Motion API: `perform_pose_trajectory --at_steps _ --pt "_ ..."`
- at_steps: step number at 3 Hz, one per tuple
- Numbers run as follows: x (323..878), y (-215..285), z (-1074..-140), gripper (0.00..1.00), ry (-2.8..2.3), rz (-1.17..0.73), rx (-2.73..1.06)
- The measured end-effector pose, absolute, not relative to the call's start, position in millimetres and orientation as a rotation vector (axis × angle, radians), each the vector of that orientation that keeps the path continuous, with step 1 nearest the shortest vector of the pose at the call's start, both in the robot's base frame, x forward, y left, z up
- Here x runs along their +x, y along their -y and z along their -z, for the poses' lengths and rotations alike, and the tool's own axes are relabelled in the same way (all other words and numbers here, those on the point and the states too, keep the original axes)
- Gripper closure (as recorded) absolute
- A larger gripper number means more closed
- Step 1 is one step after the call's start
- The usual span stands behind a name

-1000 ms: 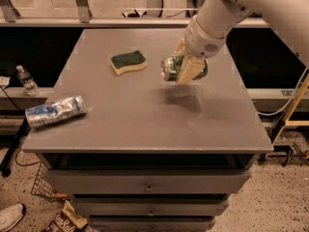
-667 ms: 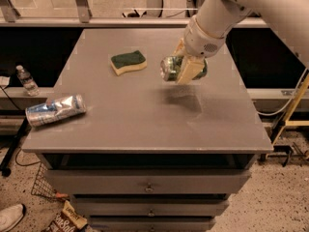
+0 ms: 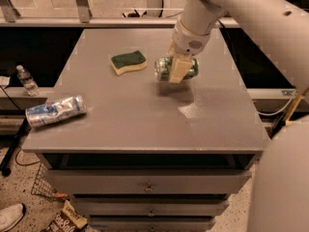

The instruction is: Move green can near sponge

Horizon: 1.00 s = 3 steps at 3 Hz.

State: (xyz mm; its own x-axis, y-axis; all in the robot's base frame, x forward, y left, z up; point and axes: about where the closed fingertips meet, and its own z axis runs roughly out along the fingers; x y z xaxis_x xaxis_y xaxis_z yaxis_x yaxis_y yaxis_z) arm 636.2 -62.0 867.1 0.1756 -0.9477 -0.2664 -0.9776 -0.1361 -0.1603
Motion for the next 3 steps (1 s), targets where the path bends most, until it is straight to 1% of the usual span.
perform_pose_trajectory --at_steps 2,3 --pt "689 51 -846 1.0 -1.943 -0.15 -2.14" --pt "706 43 -836 1.0 -1.96 -0.168 -2.135"
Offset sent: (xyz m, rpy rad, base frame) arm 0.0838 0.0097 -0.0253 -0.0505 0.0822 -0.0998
